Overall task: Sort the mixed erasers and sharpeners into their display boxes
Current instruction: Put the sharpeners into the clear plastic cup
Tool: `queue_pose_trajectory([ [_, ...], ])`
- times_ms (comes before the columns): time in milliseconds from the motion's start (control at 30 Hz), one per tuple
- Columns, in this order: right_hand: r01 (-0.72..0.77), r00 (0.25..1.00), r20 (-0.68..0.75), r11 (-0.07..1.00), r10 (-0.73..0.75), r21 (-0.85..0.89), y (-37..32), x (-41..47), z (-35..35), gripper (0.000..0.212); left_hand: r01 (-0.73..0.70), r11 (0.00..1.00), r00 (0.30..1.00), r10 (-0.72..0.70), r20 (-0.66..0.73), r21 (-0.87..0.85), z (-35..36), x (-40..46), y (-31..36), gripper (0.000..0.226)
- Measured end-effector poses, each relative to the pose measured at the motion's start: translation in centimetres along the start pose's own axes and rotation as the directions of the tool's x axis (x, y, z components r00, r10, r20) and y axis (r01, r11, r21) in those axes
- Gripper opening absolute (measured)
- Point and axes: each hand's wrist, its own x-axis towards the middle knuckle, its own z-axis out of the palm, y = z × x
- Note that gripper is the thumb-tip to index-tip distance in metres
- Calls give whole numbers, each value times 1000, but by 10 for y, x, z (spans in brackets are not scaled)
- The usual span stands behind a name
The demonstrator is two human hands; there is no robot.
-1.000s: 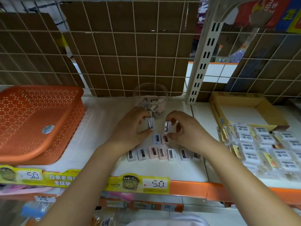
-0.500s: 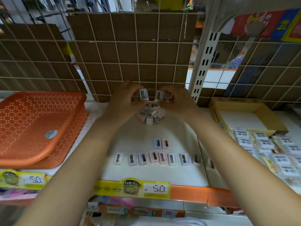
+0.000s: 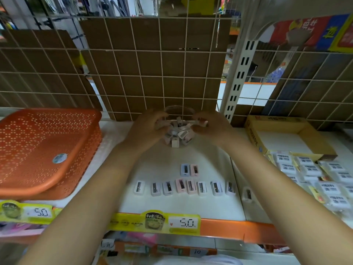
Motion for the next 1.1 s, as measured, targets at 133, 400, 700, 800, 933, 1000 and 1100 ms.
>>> queue_pose_trajectory([
  [133,11,991,137,997,-1,-74,19,-37,8,28,-1,998,993,10,121,-70,14,-38,4,30],
  [400,-90,944,311,993,110,-79,37,-64,33,50,75,997,904,-60,422,-19,46,-54,-1,53],
  [700,-82,932,342,989,121,-126,33,-61,37,47,30,999,877,-47,478,44,50,-47,4,46],
  [800,-80,932,343,989,119,-126,31,-61,37,45,30,998,864,-54,500,55,49,-45,5,46],
  [933,-95,931,340,988,130,-119,31,-60,37,41,34,997,856,-68,513,75,49,-44,8,46],
  [1000,-93,937,327,990,125,-111,31,-60,37,38,35,996,859,-72,507,82,49,-43,10,45],
  [1100,-91,947,299,991,117,-100,32,-62,36,36,23,995,871,-70,486,102,49,-43,12,38],
])
